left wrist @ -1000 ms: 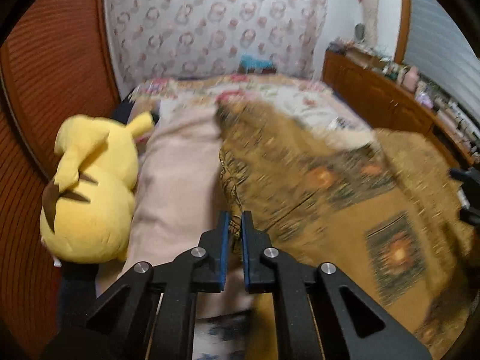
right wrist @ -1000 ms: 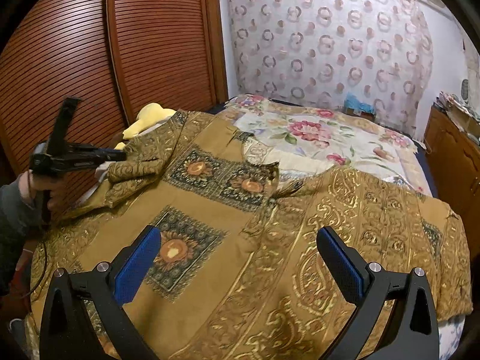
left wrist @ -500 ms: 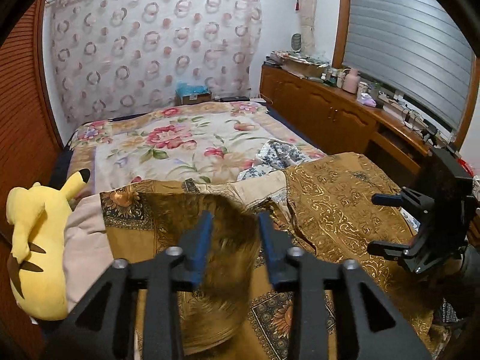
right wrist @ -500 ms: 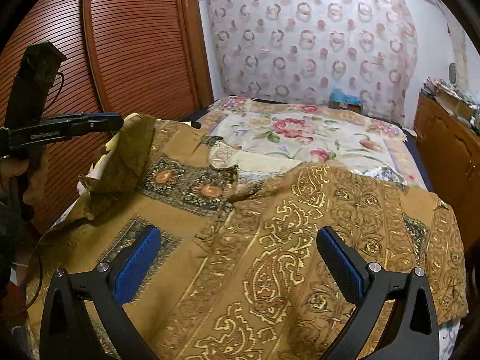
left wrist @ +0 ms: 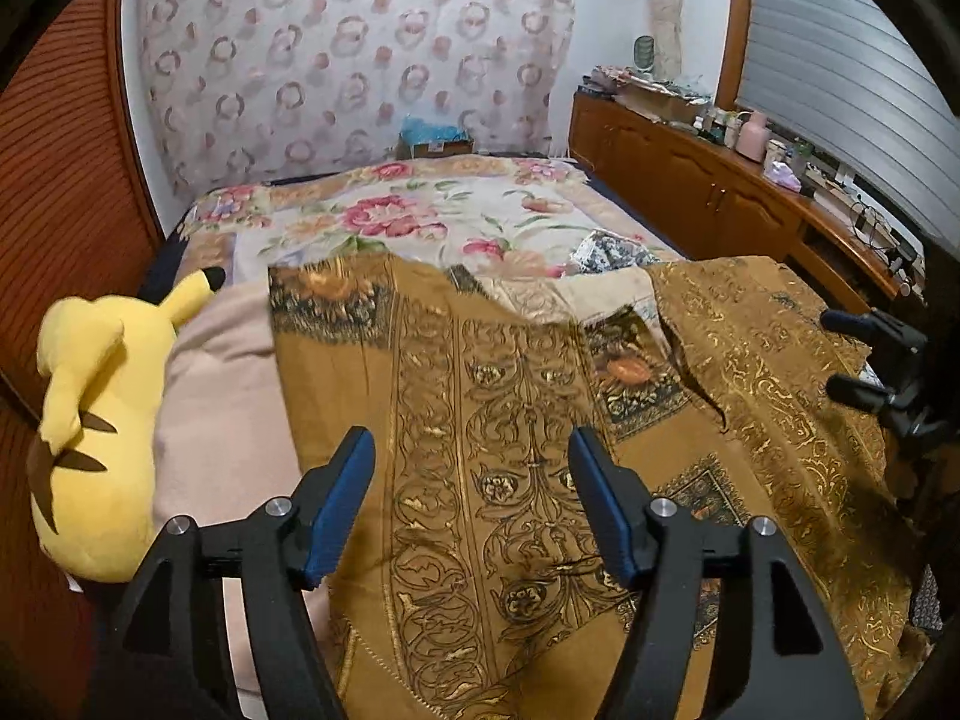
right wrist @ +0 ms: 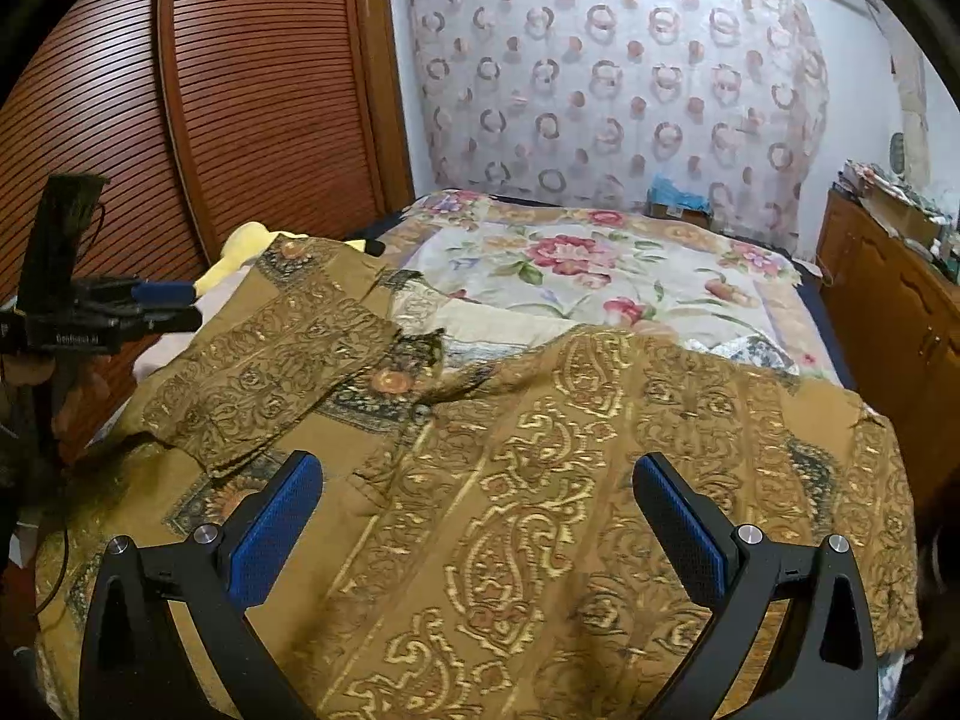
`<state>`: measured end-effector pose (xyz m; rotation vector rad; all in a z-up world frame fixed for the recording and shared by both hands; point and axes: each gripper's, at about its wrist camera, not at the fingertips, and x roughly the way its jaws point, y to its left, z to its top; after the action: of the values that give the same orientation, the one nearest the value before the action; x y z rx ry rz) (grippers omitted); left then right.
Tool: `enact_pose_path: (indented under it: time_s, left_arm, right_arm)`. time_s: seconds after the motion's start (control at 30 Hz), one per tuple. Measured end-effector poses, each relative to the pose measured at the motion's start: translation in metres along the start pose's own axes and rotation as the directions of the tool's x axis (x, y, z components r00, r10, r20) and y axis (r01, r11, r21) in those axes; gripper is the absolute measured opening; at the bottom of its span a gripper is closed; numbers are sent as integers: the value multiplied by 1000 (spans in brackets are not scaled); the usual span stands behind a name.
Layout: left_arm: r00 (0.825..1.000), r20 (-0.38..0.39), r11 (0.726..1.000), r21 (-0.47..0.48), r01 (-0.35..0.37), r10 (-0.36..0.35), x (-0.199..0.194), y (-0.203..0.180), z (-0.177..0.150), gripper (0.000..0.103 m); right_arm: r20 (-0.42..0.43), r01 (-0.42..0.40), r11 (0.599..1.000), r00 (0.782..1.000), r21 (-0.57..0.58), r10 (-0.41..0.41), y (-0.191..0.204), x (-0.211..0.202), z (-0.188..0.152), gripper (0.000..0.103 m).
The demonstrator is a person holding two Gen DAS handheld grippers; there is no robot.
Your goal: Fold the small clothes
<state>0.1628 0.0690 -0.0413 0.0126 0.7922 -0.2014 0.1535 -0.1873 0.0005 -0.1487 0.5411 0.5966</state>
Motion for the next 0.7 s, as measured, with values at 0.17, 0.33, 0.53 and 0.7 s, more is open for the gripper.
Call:
enact_pose_path:
  time_s: [0.17, 0.33, 0.53, 0.7]
  left_arm:
    - [999, -32, 1000, -3, 7, -7, 24, -11, -6, 68]
    - [996, -78, 999, 31, 41, -39, 49, -30, -9, 68]
    - [992, -109, 996, 56, 69, -63, 65, -47, -8, 68]
    - [990, -130, 995, 81, 62, -51, 71, -57, -7, 68]
  right_arm:
    - [4, 67, 998, 998, 3, -67, -18, -13, -4, 103]
    - [-30, 185, 983, 982, 10, -185, -55, -28, -15, 102]
    - [-88, 325, 943, 944, 76, -319, -122, -49, -37, 95]
    - [-168, 370, 914, 924, 166, -343, -169, -53, -60, 67]
